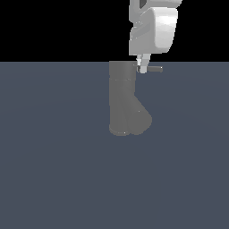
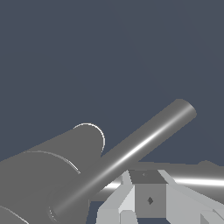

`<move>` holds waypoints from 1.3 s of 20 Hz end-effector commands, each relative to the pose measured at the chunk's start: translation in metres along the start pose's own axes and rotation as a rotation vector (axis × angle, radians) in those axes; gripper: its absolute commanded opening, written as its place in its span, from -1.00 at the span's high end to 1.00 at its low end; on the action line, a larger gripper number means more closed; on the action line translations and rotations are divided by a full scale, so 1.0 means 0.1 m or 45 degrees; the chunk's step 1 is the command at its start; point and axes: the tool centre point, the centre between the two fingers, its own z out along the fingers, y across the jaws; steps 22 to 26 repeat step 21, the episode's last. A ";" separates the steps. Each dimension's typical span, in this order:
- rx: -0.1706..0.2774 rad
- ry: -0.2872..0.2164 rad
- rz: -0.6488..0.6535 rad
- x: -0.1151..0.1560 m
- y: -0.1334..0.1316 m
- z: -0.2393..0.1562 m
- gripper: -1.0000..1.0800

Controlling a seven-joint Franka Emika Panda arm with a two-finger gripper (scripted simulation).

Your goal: Turn on the faucet by rotating a designated handle.

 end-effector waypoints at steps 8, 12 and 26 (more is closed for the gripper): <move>0.014 0.006 0.049 0.45 -0.22 -0.01 1.00; 0.015 0.006 0.057 0.58 -0.29 -0.01 1.00; 0.015 0.007 0.073 0.82 -0.44 -0.01 1.00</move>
